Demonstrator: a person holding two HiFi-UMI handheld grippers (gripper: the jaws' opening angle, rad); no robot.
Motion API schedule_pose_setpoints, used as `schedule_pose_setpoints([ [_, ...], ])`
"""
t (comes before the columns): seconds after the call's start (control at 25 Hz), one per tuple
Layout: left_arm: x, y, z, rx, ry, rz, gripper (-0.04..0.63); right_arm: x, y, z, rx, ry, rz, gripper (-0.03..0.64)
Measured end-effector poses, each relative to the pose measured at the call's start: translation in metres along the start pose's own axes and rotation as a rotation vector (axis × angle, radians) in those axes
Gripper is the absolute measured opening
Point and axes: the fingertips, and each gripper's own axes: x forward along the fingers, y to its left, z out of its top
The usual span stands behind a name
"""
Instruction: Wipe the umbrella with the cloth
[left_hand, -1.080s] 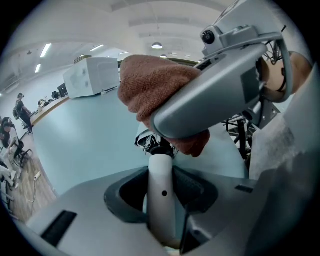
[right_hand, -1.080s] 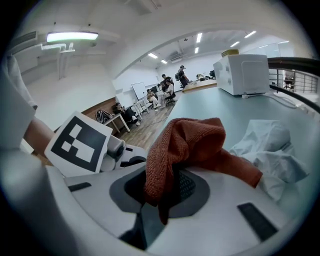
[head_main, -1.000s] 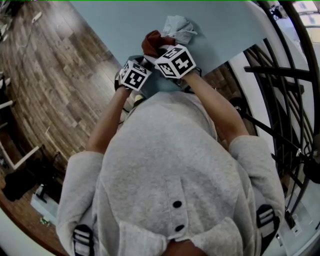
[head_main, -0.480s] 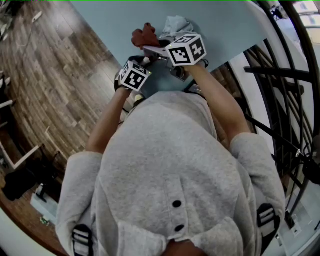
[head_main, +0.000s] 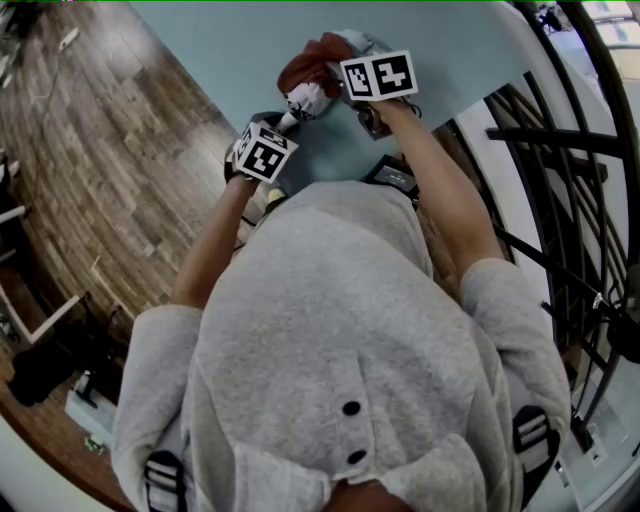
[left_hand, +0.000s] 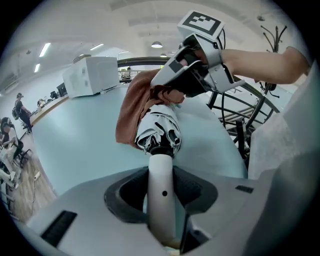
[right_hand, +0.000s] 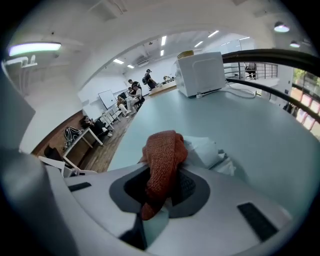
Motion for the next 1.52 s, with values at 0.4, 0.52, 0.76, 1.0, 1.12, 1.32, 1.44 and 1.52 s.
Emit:
schedule_pose_setpoints([
  [0.4, 0.000, -0.001, 0.001, 0.003, -0.004, -0.004, 0.156, -0.014, -0.053, 0.019, -0.008, -0.017, -0.160, 0.074],
  [0.52, -0.001, 0.000, 0.001, 0.003, -0.002, -0.002, 0.156, -0.016, -0.061, 0.021, -0.026, -0.009, -0.178, 0.074],
  [0.76, 0.000, -0.001, 0.001, 0.002, 0.000, -0.003, 0.156, -0.031, -0.097, 0.024, -0.080, 0.009, -0.305, 0.074],
  [1.0, 0.000, 0.003, -0.001, 0.012, 0.004, -0.015, 0.156, -0.059, -0.145, -0.011, -0.071, 0.074, -0.453, 0.074],
  [1.12, -0.001, 0.005, 0.000, 0.008, 0.003, -0.027, 0.156, -0.081, -0.159, -0.026, -0.039, 0.057, -0.499, 0.074],
  [1.32, -0.006, -0.001, -0.002, 0.000, -0.025, -0.044, 0.173, -0.131, -0.153, -0.052, 0.009, -0.003, -0.547, 0.074],
  [1.44, -0.017, -0.004, 0.002, -0.014, -0.083, -0.053, 0.196, -0.163, -0.136, -0.058, 0.028, -0.094, -0.566, 0.074],
  [1.52, -0.030, -0.002, 0.009, -0.028, -0.152, -0.051, 0.196, -0.185, -0.120, -0.058, 0.035, -0.161, -0.577, 0.074],
])
